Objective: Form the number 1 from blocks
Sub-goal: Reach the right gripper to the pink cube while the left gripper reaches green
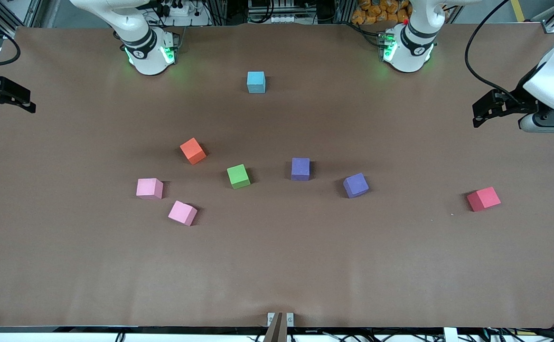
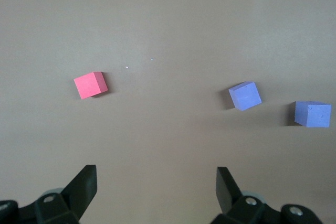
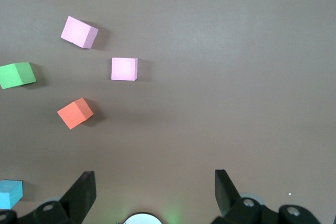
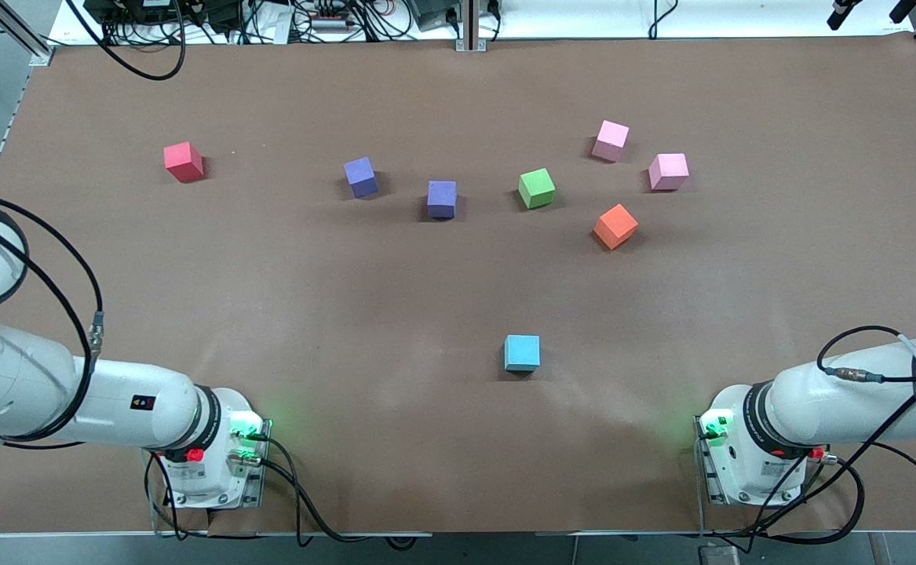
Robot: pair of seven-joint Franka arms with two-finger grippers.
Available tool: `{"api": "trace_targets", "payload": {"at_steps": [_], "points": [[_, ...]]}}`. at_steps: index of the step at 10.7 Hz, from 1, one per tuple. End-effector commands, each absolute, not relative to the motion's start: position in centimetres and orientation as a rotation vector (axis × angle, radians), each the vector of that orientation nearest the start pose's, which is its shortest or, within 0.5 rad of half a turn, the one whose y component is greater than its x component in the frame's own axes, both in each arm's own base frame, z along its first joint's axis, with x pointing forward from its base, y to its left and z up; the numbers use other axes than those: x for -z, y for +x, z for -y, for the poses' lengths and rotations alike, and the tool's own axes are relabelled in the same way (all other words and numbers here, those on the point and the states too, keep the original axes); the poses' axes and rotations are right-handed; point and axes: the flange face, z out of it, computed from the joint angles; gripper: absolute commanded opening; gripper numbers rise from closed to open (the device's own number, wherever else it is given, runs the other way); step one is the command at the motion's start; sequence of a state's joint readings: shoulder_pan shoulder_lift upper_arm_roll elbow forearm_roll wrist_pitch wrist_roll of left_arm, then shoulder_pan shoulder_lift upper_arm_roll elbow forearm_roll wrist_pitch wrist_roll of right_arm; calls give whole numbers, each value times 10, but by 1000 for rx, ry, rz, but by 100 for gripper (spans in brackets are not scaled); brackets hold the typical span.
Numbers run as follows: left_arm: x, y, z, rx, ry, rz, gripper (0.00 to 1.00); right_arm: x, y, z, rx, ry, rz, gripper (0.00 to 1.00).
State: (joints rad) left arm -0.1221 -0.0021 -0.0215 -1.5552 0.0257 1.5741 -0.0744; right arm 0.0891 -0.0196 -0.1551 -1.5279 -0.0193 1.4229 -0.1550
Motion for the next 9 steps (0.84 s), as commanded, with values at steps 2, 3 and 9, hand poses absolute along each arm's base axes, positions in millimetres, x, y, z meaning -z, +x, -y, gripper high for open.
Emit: {"api": "trace_targets", "payload": {"at_steps": [2, 3, 9], "points": [[-638, 547, 78, 56, -3095, -170, 100, -646, 529, 41, -141, -3156, 149, 100], [-636, 548, 81, 60, -3104, -183, 100, -645, 531, 40, -141, -3155, 149, 100], [-519, 561, 254, -64, -3144, -425, 100, -479, 630, -22, -240, -3070, 235, 100]]}}
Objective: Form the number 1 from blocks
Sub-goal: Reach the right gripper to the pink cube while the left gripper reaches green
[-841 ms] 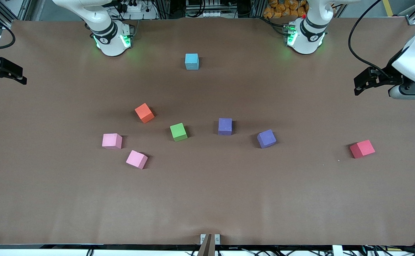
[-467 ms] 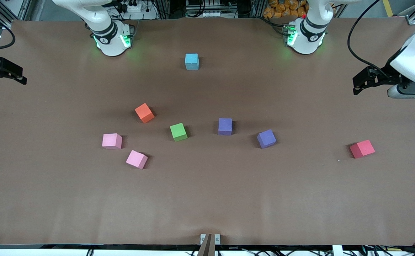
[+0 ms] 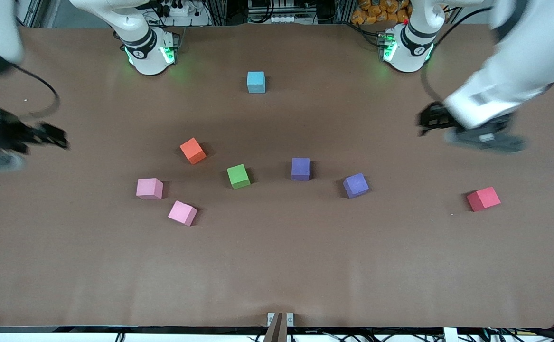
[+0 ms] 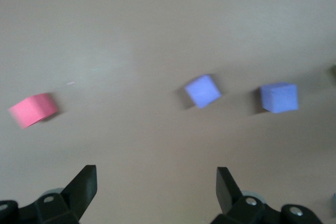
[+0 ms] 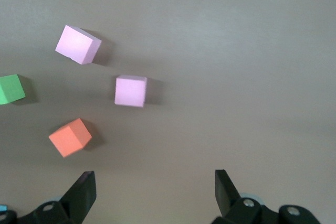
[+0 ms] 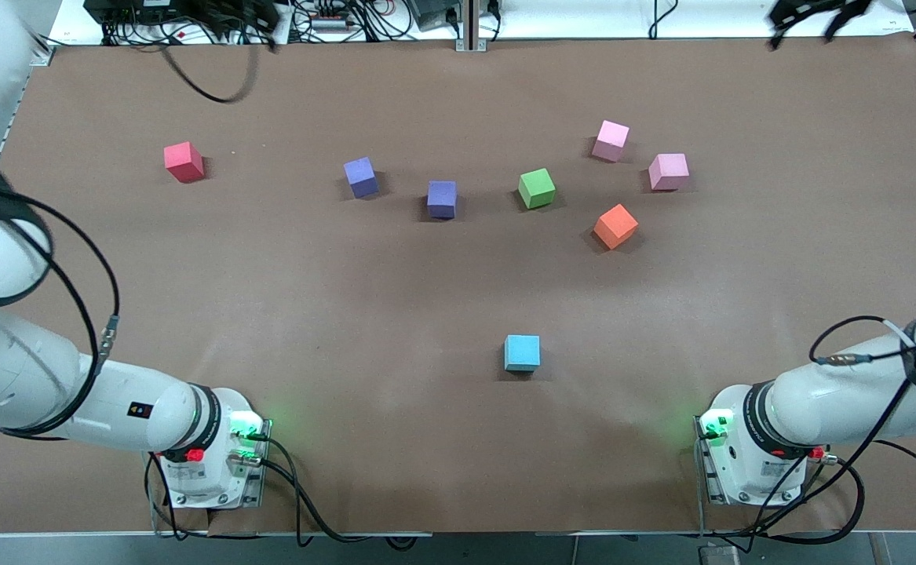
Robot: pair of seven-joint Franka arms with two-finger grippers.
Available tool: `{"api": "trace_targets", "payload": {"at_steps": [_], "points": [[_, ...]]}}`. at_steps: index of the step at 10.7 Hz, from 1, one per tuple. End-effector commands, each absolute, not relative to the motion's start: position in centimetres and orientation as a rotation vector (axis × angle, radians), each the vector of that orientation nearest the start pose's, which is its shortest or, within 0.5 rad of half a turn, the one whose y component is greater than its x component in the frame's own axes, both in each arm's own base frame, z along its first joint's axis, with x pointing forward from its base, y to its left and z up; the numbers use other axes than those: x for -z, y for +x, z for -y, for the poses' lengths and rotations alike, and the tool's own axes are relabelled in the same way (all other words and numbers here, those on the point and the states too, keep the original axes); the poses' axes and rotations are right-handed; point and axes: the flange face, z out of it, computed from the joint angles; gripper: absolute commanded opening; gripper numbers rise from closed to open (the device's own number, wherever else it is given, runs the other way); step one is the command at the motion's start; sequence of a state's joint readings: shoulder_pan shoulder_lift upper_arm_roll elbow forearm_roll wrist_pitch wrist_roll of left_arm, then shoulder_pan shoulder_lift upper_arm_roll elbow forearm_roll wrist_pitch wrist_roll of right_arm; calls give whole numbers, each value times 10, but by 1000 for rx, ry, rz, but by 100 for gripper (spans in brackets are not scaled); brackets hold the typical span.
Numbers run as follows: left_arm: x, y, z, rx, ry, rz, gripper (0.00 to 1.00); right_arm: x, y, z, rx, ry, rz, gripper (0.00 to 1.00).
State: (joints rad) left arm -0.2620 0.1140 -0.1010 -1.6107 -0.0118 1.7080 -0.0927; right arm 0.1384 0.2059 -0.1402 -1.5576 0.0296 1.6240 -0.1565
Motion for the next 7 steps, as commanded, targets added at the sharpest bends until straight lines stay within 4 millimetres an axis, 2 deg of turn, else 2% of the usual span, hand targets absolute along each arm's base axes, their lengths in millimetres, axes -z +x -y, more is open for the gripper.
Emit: {"api": "trace_targets", "payload": {"at_steps": [1, 3, 4, 6, 7], "points": [[-497, 556, 289, -91, -3151, -329, 100, -433, 640, -35, -290, -3027, 224, 100], [-465, 532, 362, -107, -3164, -186, 100, -363, 653, -43, -366, -2958, 168, 100], [-444, 518, 396, -138, -3178, -121, 100, -340, 656, -42, -370, -2962, 158, 100], [-415, 508, 460, -103, -3220, 58, 100, -294, 654, -41, -426, -2966, 141, 100], [-400, 508, 489, -54, -3218, 168, 100, -285, 654, -41, -443, -2971, 102, 100]]}}
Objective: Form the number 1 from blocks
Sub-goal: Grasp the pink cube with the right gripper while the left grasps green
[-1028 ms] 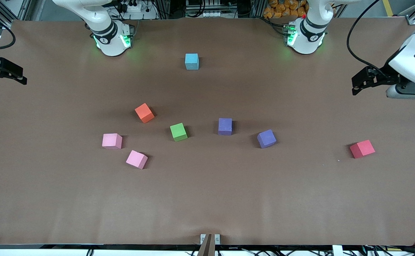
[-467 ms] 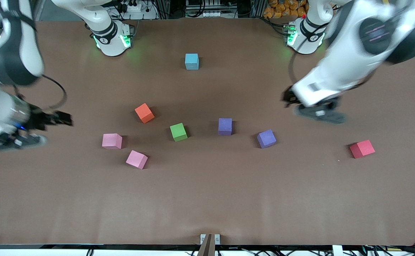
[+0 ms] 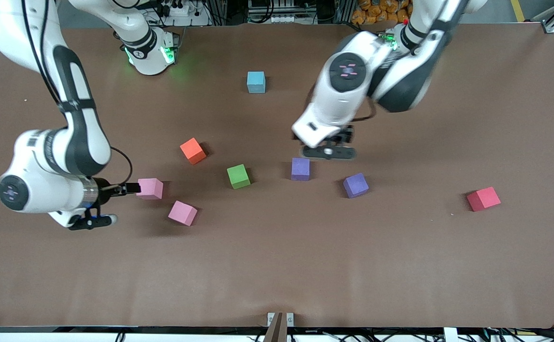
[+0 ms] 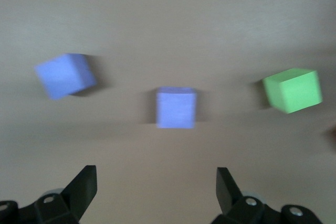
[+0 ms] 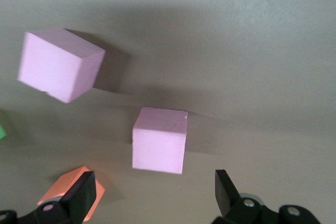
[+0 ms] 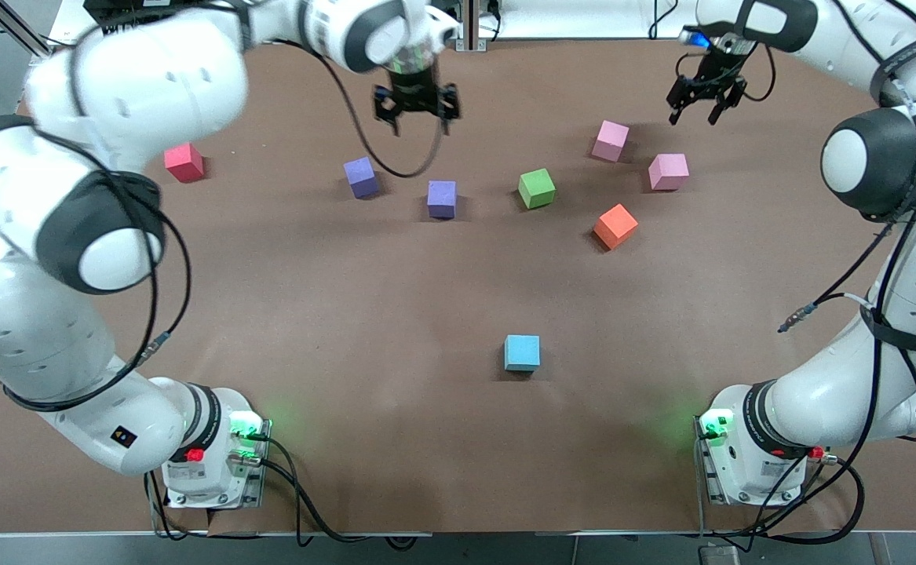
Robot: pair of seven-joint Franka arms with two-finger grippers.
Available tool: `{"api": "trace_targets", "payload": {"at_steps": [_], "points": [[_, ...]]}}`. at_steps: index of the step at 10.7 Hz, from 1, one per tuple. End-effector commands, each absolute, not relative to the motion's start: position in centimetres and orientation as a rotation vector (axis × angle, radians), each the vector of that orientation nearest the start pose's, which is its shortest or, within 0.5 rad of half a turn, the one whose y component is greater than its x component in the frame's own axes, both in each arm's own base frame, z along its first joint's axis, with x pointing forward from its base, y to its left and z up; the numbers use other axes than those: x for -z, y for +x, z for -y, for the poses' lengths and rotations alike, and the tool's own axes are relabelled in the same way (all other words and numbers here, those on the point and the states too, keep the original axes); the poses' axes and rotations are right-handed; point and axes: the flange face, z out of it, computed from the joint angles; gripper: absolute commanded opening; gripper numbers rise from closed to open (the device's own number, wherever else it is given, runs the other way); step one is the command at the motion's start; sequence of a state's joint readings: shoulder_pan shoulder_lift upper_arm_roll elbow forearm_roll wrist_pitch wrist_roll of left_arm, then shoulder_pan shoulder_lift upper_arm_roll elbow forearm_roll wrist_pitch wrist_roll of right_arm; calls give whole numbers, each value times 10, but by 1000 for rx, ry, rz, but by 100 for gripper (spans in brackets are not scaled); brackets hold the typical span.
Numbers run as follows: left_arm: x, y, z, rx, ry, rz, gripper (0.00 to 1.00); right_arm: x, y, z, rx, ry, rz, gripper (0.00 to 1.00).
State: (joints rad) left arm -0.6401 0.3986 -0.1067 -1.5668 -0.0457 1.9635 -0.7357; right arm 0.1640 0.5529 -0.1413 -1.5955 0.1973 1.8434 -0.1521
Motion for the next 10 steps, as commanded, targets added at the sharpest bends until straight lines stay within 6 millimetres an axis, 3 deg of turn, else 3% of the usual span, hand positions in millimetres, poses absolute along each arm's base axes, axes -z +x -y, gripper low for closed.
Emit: {"api": "trace_targets", "payload": {"at_steps": [1, 4, 8, 10], "points": [[-387, 503, 518, -29, -3209, 292, 100, -277, 654, -42, -465, -2983, 1, 100], [-341, 492, 568, 20, -3245, 518, 100, -258, 652, -47, -507, -2992, -78, 100], [-310, 486, 613, 85, -3325, 626, 100, -235, 649, -59, -550, -2997, -54, 100], [-287, 482, 625, 135, -3362, 649, 100, -225, 650, -58, -546, -3003, -55, 100]]}}
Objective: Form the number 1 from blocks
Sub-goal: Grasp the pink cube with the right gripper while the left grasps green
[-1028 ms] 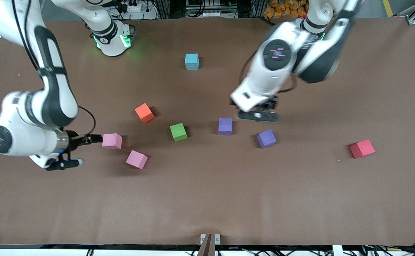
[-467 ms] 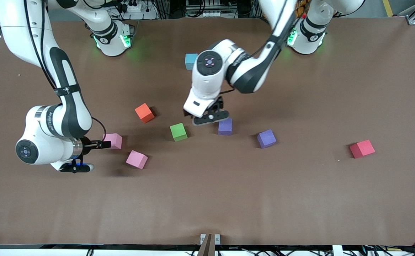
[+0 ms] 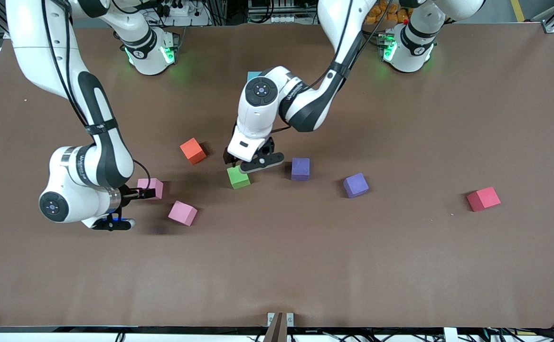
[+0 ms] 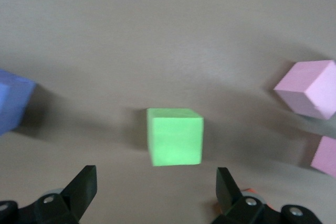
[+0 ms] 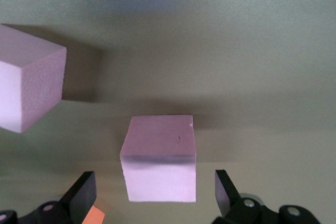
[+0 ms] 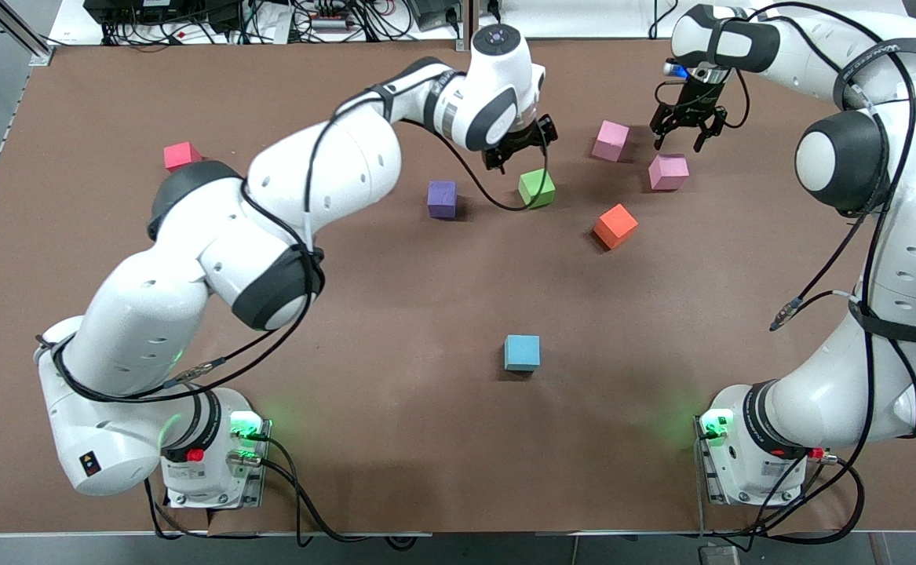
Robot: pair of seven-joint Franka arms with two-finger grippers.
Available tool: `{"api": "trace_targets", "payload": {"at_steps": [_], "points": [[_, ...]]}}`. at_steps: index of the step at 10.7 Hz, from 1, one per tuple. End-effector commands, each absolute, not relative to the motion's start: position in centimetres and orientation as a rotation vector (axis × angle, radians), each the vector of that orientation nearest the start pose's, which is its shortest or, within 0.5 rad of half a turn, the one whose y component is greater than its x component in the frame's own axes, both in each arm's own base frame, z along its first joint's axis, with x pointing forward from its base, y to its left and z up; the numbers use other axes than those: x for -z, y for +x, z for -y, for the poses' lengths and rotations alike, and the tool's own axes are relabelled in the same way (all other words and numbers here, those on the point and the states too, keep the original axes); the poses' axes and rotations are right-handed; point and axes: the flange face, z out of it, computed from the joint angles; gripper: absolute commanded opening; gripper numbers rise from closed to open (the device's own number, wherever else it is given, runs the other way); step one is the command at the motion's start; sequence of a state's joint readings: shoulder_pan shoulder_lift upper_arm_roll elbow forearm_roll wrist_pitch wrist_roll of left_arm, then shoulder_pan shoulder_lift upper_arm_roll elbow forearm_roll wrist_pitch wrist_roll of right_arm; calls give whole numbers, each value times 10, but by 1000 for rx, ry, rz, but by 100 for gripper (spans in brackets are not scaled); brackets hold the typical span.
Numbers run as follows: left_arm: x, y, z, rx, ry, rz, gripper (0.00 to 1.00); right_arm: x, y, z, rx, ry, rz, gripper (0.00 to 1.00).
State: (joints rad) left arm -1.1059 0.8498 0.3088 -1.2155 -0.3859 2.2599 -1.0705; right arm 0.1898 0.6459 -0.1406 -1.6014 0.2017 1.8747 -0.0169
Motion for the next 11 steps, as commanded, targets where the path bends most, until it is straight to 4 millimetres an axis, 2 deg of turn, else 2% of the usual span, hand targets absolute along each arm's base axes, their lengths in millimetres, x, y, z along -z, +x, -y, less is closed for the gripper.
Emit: {"api": "trace_targets", "payload": {"at_steps": [1, 4, 6, 9, 10, 11], "points": [[-275, 477, 632, 142, -3382, 664, 100, -223, 650, -58, -550, -3003, -55, 100], [-252, 474, 634, 152, -3377, 656, 100, -206, 648, -59, -577, -3007, -50, 100], [-246, 475, 634, 160, -3392, 676, 100, -192, 644, -58, -612, -3002, -42, 100], [-231, 477, 634, 181, -3404, 693, 100, -172, 628, -66, -698, -2987, -35, 100], [-229, 477, 635, 183, -3406, 698, 100, -170, 626, -67, -705, -2986, -31, 96], [-227, 477, 635, 185, -3407, 700, 100, -170, 626, -67, -708, -2986, -31, 89]]}}
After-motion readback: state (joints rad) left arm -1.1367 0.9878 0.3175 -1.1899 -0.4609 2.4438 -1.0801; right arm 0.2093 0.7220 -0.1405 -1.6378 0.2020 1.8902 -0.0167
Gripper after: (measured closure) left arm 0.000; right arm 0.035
